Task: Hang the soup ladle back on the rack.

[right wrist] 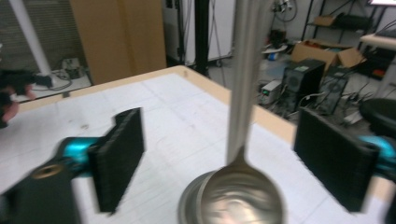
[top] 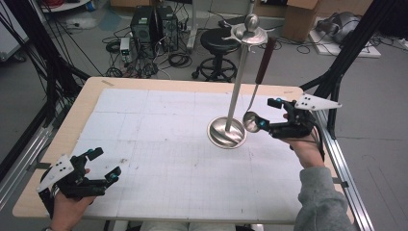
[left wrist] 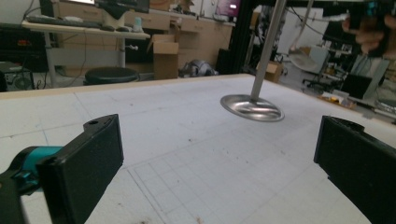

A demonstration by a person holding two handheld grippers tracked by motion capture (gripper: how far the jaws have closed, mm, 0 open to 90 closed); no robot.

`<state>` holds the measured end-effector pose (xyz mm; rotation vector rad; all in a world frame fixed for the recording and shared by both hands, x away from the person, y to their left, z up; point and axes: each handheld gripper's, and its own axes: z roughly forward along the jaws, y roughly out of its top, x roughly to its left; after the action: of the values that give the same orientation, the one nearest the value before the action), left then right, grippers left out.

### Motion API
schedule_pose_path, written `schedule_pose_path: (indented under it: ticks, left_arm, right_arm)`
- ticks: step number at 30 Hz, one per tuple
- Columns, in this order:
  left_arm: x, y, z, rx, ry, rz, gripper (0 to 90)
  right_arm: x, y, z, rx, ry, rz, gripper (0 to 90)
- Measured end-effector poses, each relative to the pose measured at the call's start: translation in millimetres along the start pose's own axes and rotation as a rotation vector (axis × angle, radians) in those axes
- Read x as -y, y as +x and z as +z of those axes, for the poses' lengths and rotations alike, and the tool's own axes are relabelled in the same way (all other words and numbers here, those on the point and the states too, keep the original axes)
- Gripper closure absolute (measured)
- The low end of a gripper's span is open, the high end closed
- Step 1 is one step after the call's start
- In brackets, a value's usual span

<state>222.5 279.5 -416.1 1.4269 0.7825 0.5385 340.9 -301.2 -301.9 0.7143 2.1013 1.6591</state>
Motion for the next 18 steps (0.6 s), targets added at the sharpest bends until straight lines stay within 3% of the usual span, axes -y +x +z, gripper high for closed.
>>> schedule_pose_path:
  ticks: [1,3,10,14,18]
  left_arm:
    - [-0.6,0.0,-1.6,-0.002,-0.009,-0.004,1.8]
    - [-1.2,-0.1,-3.0,-0.005,-0.014,0.003,1.8]
    - [4.0,4.8,-0.8,-0.012,0.013,0.010,1.8]
    - [4.6,2.2,1.7,0.000,0.037,0.037,1.8]
    - [5.5,-0.3,5.6,0.012,0.048,0.049,1.8]
  right_arm:
    - [11.2,4.9,1.4,-0.004,0.005,0.007,4.1]
    - [14.7,6.3,1.7,0.001,0.001,0.012,0.0]
    - [36.3,16.6,-5.9,0.009,-0.031,0.024,0.0]
    - [53.1,23.8,-10.1,0.009,-0.041,0.036,0.0]
    - [68.9,27.1,-11.1,0.001,-0.010,0.063,0.0]
